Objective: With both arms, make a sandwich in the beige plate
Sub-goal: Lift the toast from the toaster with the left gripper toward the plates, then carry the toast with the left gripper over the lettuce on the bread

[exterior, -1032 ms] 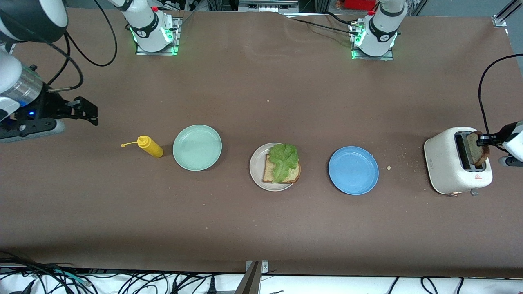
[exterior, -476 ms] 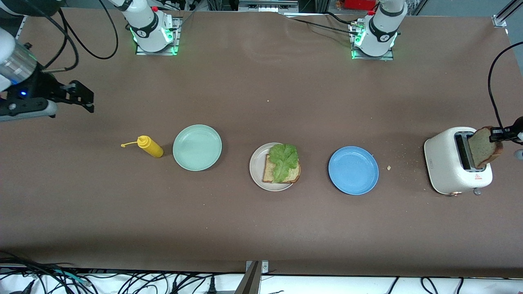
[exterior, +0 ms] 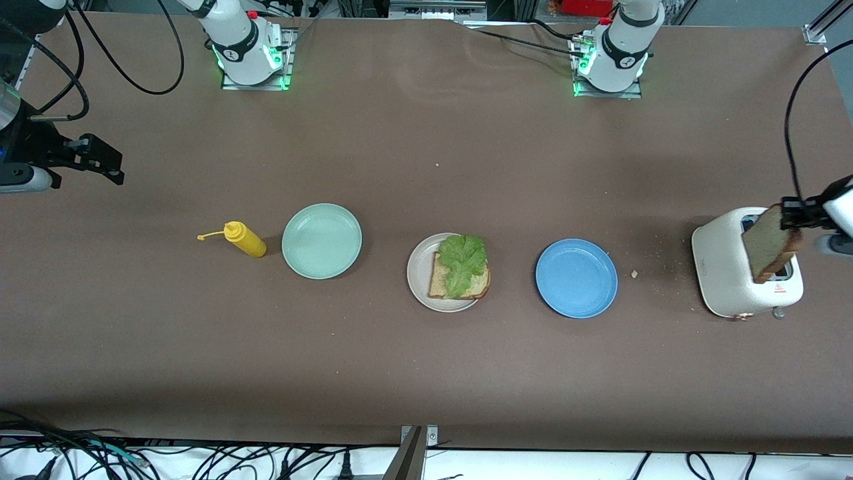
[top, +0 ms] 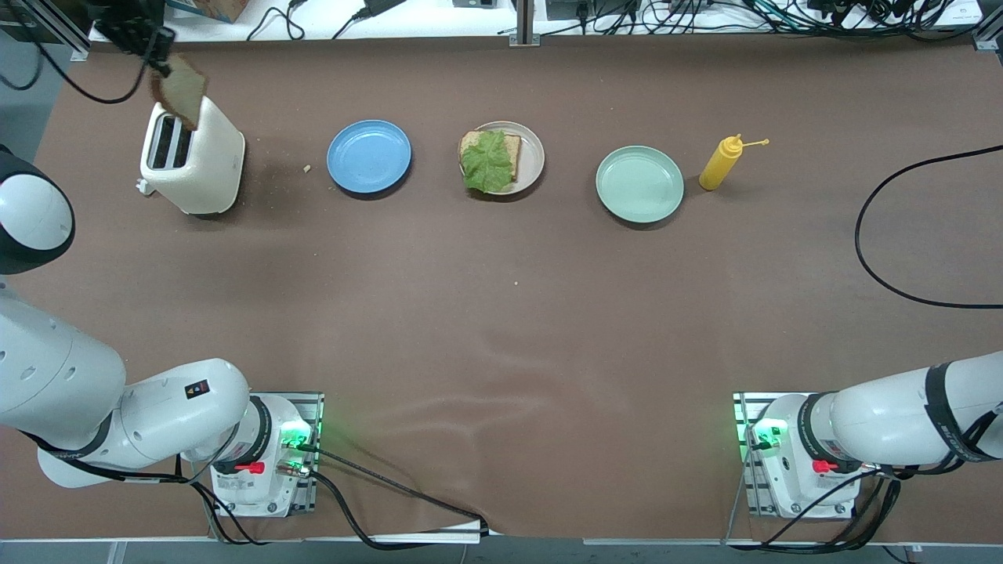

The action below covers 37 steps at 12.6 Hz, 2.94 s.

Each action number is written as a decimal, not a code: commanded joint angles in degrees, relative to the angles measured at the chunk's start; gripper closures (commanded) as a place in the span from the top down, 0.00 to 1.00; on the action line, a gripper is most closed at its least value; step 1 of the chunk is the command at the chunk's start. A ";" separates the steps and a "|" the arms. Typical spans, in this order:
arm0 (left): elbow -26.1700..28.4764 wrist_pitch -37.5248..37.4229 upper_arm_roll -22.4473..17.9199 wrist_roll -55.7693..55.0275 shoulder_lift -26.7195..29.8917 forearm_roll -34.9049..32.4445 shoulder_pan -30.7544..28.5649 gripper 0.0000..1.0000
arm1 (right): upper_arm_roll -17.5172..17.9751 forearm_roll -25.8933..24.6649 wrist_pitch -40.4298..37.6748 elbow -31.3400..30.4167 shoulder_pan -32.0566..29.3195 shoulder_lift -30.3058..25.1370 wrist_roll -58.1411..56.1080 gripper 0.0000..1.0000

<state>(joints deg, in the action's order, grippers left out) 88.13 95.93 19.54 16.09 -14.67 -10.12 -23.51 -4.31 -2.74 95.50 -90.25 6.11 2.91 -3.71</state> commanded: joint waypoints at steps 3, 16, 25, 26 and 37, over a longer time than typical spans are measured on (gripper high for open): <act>-1.12 -1.10 6.47 -1.24 -2.55 3.50 1.96 0.00 | -1.14 -0.07 -0.23 -0.46 0.48 -0.19 0.37 1.00; -5.34 0.13 6.39 -1.86 -10.64 28.63 3.48 0.00 | -0.61 -3.32 -5.14 3.40 1.09 -0.72 -0.85 1.00; -5.42 2.24 6.56 -0.88 -23.63 51.31 9.87 0.00 | -0.52 -1.39 -6.29 3.85 2.15 1.04 -1.92 1.00; -5.34 3.98 6.48 -0.80 -25.56 56.48 11.02 0.00 | -0.52 -1.30 -6.47 3.85 2.15 1.13 -1.92 1.00; -8.67 17.88 6.47 11.76 -38.14 63.12 21.48 0.00 | -0.79 -1.13 -9.19 4.99 2.06 0.34 -2.27 1.00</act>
<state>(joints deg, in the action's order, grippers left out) 82.23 112.40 26.27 24.90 -50.71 50.64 -3.59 -5.01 -4.68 87.96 -86.44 8.14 3.67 -5.28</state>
